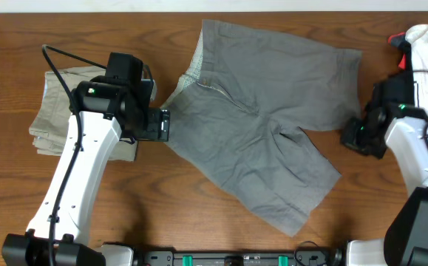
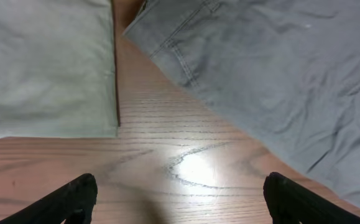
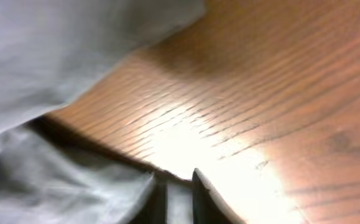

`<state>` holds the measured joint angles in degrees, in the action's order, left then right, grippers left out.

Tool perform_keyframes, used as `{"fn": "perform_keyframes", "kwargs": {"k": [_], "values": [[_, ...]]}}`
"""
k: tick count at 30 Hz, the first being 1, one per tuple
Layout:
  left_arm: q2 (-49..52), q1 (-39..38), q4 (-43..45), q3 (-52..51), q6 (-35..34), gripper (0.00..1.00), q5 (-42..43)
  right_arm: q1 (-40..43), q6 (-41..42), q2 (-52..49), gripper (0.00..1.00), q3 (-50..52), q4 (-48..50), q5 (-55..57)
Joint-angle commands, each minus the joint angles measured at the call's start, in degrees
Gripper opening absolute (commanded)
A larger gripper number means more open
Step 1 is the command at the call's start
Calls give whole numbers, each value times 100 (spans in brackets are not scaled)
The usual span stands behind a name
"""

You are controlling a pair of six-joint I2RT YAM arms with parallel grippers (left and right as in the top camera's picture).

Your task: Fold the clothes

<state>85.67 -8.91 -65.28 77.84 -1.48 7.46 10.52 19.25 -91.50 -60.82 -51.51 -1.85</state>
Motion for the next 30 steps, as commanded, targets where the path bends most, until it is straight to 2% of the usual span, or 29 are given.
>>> {"fn": "perform_keyframes", "kwargs": {"k": [1, 3, 4, 10, 12, 13, 14, 17, 20, 24, 30], "values": [[0, -4, 2, 0, -9, 88, 114, -11, -173, -13, 47, -70, -400, -568], [0, -4, 9, 0, -9, 88, 111, -72, -173, -26, 64, 144, -529, -643], [0, -4, 20, 0, -9, 88, 111, -111, -170, -31, 67, 308, -498, -669], [0, -4, 164, 0, -7, 88, 111, -348, -243, -35, 68, 1539, 671, -1670], [0, -4, 164, 0, -7, 88, 111, -411, -258, -35, 61, 1827, 1104, -1971], [0, -4, 157, 0, -7, 88, 111, -446, -256, -35, 52, 1956, 1305, -2039], [0, -4, 155, 0, -7, 88, 111, -468, -256, -35, 42, 2052, 1456, -2068], [0, -4, 153, 0, -7, 88, 111, -461, -249, -33, 2, 2090, 1550, -1650], [0, -4, 153, 0, -7, 88, 111, -334, -52, -33, 1, 1794, 1283, -354], [0, -4, 157, 0, -7, 88, 111, 57, 197, -33, 1, 916, 588, 1222], [0, -4, 162, 0, -7, 89, 111, 457, 256, -33, 1, -210, 490, 1185]]}}
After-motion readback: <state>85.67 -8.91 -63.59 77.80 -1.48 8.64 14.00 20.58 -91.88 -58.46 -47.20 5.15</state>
